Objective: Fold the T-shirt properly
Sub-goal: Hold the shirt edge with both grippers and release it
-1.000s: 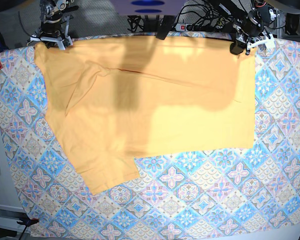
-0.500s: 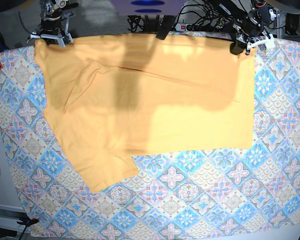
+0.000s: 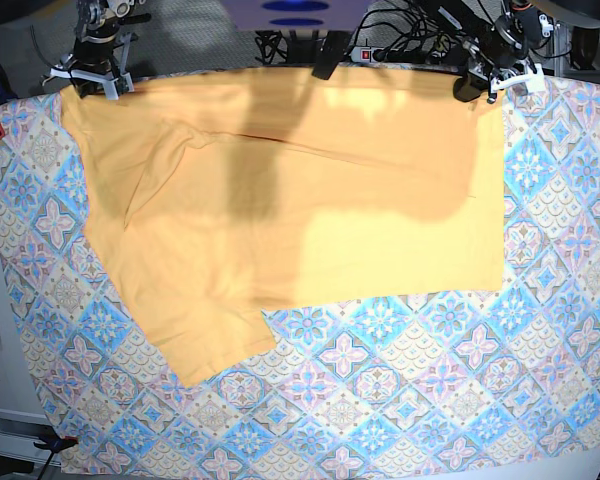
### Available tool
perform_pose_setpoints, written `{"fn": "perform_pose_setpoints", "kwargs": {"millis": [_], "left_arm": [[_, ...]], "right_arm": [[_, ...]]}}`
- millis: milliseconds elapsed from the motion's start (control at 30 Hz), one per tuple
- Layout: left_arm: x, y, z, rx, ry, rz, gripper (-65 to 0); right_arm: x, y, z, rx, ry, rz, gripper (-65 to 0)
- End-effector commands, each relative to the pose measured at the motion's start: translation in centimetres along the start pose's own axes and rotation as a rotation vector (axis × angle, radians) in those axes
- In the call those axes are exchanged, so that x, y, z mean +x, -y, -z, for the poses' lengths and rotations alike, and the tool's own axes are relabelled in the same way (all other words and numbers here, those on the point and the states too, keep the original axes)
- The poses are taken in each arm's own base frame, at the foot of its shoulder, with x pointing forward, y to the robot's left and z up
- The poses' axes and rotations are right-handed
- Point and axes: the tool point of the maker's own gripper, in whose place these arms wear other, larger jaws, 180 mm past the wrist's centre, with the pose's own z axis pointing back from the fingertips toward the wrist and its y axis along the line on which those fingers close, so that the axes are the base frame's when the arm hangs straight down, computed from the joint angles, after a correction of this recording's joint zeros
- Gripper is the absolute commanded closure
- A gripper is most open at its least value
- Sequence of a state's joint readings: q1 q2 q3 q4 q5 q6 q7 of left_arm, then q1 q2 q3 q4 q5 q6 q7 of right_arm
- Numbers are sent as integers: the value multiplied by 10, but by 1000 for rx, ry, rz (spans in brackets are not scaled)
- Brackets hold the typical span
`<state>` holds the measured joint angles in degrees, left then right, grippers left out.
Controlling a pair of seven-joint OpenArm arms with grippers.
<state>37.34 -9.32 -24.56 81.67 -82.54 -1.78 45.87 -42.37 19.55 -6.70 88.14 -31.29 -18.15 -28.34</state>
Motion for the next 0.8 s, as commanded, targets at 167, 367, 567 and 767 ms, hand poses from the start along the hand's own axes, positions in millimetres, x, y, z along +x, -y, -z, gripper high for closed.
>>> {"fn": "perform_pose_setpoints", "kwargs": {"millis": [167, 367, 567, 767], "left_arm": [[2, -16, -7, 66, 8, 10, -32], [0, -18, -10, 58, 5, -16, -41], [1, -15, -11, 42, 4, -33, -179], [-5, -16, -11, 41, -27, -35, -199]], "right_arm": [[0, 10, -1, -35, 7, -9, -38], [-2, 12, -1, -39, 3, -9, -38], [-2, 10, -1, -35, 3, -10, -38], [-3, 12, 0, -39, 2, -9, -38]]}}
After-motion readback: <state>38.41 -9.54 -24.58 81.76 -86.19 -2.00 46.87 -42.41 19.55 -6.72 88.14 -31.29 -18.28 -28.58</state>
